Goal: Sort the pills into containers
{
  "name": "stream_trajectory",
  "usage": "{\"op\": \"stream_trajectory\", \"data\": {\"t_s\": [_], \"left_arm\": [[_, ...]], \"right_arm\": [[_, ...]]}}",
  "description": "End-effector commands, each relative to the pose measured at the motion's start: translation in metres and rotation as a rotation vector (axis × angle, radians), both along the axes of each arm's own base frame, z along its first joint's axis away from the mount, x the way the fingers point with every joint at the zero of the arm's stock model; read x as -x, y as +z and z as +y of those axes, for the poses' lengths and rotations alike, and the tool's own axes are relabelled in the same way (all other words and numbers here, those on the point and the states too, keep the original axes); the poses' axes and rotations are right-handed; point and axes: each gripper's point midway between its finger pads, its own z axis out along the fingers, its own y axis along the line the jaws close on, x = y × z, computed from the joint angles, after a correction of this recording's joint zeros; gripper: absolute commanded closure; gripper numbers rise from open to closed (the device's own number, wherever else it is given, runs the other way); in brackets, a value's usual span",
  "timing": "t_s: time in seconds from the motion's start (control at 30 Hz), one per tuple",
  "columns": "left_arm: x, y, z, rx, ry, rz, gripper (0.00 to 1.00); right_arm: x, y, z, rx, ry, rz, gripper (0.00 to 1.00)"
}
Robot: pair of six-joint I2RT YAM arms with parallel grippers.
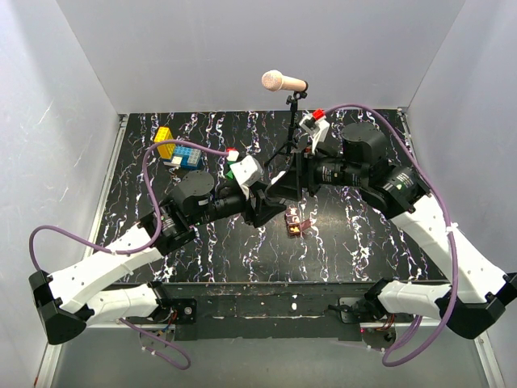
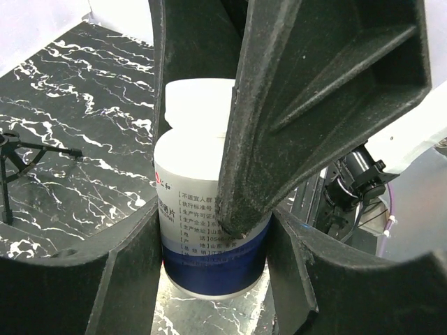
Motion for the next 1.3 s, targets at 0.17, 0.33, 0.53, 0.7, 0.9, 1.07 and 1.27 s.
{"op": "stream_trajectory", "data": {"t_s": [0.17,0.33,0.53,0.7,0.9,1.07,1.27], "left_arm": [[-0.012,0.024,0.009,0.01,0.07,-0.083,1.0],[-0.013,0.021,0.008,-0.004,0.064,-0.088,1.0],[-0.015,0.017,0.009,-0.015,0.079,-0.086,1.0],[-0.017,0.014,0.014,-0.021,0.103,-0.085,1.0],[-0.023,0.009,0.019,-0.042,0.149,-0.064,0.56],[-0.029,0.008,0.023,-0.056,0.194,-0.039,0.41],[-0.034,-0.001,0.021,-0.108,0.212,-0.012,0.37]], "right_arm": [[-0.003,-0.007,0.002,0.056,-0.009,0.054,0.23],[-0.004,-0.007,0.003,0.054,-0.01,0.065,0.41],[-0.001,-0.005,0.006,0.04,0.008,0.078,0.99],[0.0,-0.004,0.003,0.038,-0.006,0.076,0.99],[-0.005,-0.002,-0.002,0.045,-0.052,0.05,0.99],[-0.01,-0.006,-0.006,0.069,-0.082,0.034,0.99],[-0.017,-0.014,-0.009,0.102,-0.11,0.028,0.99]]}}
